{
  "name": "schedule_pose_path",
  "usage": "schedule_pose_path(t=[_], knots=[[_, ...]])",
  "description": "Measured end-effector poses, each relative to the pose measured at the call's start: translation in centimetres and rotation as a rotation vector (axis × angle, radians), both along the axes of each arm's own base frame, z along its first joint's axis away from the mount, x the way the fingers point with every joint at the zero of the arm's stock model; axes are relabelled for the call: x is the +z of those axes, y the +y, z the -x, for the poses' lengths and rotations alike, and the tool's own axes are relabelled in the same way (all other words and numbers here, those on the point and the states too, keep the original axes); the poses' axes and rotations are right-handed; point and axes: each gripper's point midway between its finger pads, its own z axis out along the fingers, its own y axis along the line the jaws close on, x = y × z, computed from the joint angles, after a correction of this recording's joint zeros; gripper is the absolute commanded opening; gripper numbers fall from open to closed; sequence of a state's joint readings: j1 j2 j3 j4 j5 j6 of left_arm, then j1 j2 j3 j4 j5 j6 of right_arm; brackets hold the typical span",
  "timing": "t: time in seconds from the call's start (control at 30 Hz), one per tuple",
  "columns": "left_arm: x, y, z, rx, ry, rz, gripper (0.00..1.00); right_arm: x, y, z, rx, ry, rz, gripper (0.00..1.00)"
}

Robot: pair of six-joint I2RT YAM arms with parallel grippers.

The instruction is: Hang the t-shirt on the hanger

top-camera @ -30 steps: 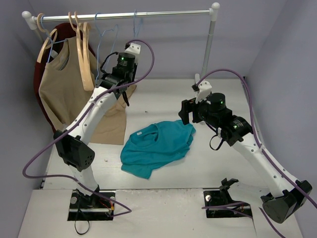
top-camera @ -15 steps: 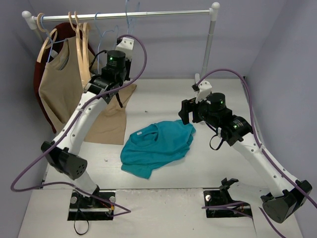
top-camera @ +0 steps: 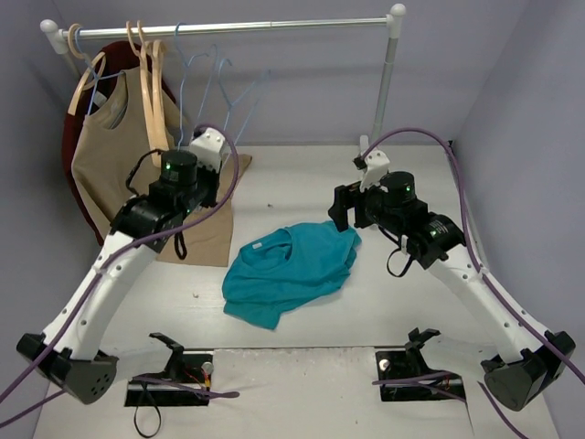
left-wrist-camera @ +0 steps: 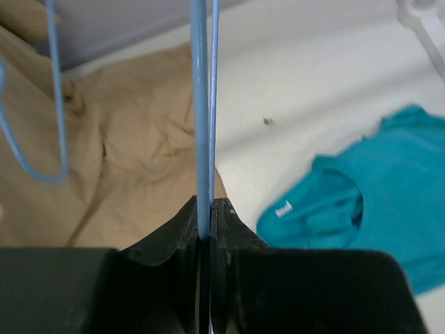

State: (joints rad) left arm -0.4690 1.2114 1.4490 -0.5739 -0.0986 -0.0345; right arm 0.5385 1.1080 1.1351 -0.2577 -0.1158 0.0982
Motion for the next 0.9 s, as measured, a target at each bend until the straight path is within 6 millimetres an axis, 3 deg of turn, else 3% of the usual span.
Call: schedule_pose_path(t=[0.13,0.3,0.53,0.7,0.9], knots=[[-3.3,0.3,4.4,-0.088,0.092,0.004,0.00,-1.5,0.2,-0.1,-0.007,0.037,-0.005,0.75],[-5.9,0.9,9.5,-0.177,0.179,0.017,0.00,-5.4,0.7,0.1,-0.020,0.135,0.009,0.68],[-10.5,2.0,15.3,-0.243,0.319,0.020,0.00,-10.3,3.3,0.4,0.016,0.256,0.007,0.64],[-13.3,2.4,17.3,-0.222,0.424,0.038,0.00,-13.2,5.2,-0.1,0.037,0.321,-0.008,0.63],[-13.9,2.8,17.3,-0.171,0.462,0.044,0.00,-15.8,7.4,-0.5,0.049,0.360,-0.012,0.55]])
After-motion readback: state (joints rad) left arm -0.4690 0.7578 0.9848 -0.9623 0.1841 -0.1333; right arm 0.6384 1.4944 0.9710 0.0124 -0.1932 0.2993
